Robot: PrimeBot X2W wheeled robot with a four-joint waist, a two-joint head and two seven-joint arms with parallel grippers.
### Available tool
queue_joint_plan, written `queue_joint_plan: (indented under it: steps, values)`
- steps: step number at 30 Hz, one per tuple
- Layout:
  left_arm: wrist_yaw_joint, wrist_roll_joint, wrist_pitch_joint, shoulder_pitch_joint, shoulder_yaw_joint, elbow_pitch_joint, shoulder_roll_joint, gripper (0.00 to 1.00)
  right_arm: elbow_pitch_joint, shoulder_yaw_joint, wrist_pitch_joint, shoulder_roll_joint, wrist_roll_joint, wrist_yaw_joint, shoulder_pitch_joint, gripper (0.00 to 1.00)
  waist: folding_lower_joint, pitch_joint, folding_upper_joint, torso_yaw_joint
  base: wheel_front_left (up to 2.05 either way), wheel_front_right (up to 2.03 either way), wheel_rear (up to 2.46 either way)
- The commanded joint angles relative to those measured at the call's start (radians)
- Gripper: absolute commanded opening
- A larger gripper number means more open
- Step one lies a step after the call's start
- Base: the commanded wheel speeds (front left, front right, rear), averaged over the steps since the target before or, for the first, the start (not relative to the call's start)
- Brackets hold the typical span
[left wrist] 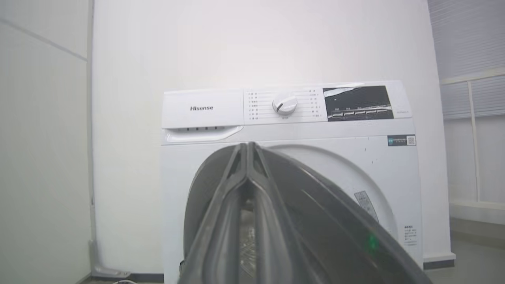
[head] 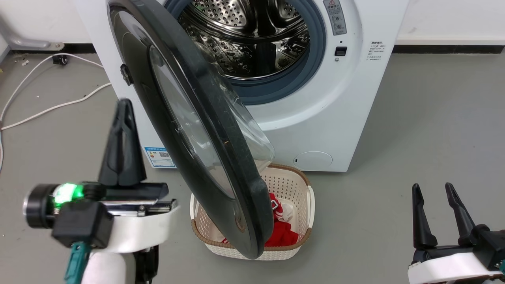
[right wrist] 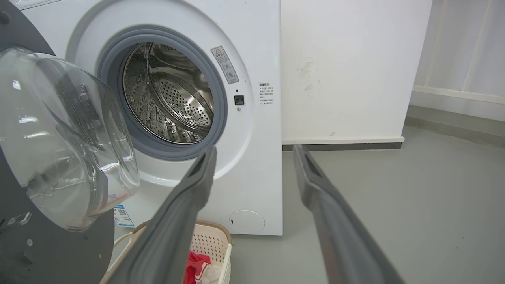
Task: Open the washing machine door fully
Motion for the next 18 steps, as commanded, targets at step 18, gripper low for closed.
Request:
queue_joint_plan:
  steps: [18]
  values:
    - [-0.056,0.005,-0.001,-0.014,-0.216,-0.289,-0.001,0.0,0.018,0.003,-0.001,0.002,0.016,0.0,-0.019,1.0,0.0001,0.007,0.0,-0.006,0.0,0.0,0.0]
